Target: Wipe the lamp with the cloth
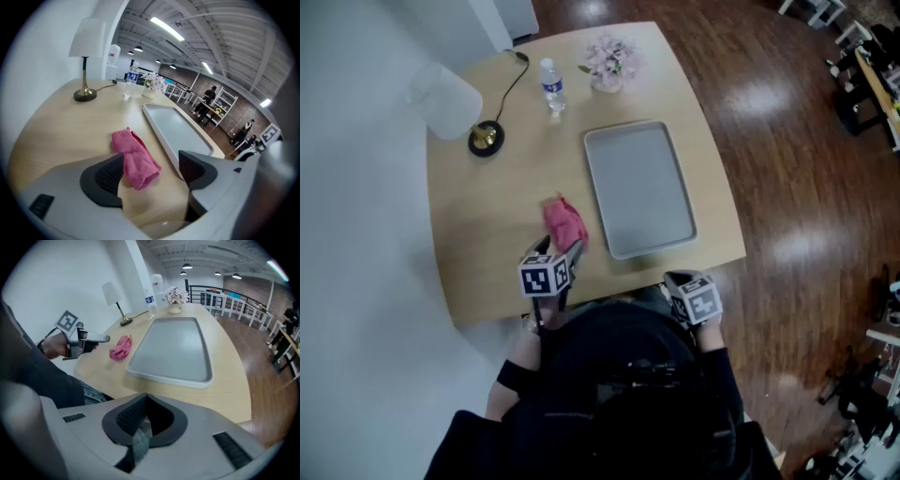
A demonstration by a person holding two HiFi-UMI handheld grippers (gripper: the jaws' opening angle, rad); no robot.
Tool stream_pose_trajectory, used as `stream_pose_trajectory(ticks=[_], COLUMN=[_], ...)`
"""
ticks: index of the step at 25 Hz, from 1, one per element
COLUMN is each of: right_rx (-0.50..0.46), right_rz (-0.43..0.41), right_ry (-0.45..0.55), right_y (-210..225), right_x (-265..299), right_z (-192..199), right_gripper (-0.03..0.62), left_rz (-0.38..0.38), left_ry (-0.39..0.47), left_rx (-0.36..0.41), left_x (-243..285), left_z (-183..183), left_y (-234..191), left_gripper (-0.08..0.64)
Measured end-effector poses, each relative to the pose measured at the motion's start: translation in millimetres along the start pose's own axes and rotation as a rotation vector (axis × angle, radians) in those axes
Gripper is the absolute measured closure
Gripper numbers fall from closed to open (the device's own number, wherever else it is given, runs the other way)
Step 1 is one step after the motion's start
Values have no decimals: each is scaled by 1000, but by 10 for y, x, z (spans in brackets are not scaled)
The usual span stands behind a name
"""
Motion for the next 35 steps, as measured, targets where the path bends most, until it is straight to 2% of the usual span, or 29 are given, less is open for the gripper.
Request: stream_pose_trajectory(ticks=[3, 7, 9, 12, 16, 18, 22, 28, 31, 35], right_rx=[16, 40, 52, 65, 62, 50, 42, 33, 8, 12], right_rz=[37, 77, 95, 118, 142, 146, 143, 124, 102, 113], right_ry=[39, 87, 105, 115, 125, 123, 124, 162, 174, 186], right_y=[-54, -168, -220, -275, -326, -363, -361, -213, -141, 266], right_x=[-119, -294, -367, -425, -439, -424, -426, -403, -342, -324], right_z=[-124, -277, -322, -377, -468, -498, -541, -693, -815, -934], right_gripper=[583, 583, 583, 583, 583, 583, 583, 583, 583, 583], left_rz=[-72, -135, -144, -188, -234, -236, -212, -190, -156, -105], left_ry=[0, -26, -65, -99, -58, -30, -27, -33, -40, 23], left_rx=[0, -22, -29, 33, 138, 167, 181, 169, 111, 59], left_x=[282, 645, 799, 857, 824, 814, 792, 813, 740, 545], left_z=[-161, -228, -170, -115, -105, -121, -131, -154, -180, -395], left_y=[-237, -474, -511, -565, -645, -706, -808, -884, -873, -647], left_gripper=[116, 103, 112, 129, 220, 317, 394, 428, 439, 440])
Point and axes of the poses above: the fingertips, and each gripper's own axes: x forward along the fingers, y to its right, z out of its underside, the point moved 1 cm from there along -x, backward along the fingers, and after that the axes turned 10 degrees about -y, right-handed, at the moved point
